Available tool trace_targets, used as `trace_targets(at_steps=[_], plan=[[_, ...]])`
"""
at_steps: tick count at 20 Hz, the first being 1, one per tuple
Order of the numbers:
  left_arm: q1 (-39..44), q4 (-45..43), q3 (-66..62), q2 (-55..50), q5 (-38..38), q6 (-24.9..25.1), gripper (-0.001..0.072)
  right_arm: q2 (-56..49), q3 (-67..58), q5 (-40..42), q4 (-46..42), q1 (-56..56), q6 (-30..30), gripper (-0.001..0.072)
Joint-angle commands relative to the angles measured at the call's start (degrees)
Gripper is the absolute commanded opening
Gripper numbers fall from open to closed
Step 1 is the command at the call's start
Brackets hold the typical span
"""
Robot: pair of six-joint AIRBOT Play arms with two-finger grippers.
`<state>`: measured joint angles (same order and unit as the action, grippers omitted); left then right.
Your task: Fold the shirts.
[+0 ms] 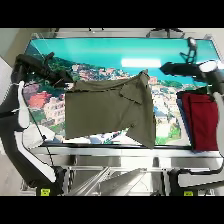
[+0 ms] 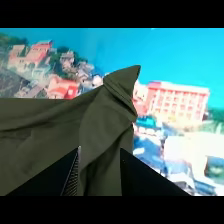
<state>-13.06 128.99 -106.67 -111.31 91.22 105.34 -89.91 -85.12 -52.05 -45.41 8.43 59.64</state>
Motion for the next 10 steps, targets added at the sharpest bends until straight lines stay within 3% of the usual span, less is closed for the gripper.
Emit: trace_targets(at_steps=[1,4,6,10], plan=[[-2.91,-3.96,20.0,9.97,2.29,-1.57,0.0695,4.11,2.12,-14.19,-3.32,6.4,2.05,0.0294],[-4.37,-6.54,43.71,21.84,-0.52,0.66,0.0695,5.68,8.74,-23.34,-6.88,13.31,2.78,0.0294],[-5.66,-6.58,57.55,28.94,-5.14,2.1,0.0694,7.04,15.67,-23.85,-6.86,17.9,2.67,0.0294],[-7.37,-6.47,72.04,36.2,-14.27,4.04,0.0695,7.28,27.19,-22.84,-5.11,20.33,0.33,0.0295]])
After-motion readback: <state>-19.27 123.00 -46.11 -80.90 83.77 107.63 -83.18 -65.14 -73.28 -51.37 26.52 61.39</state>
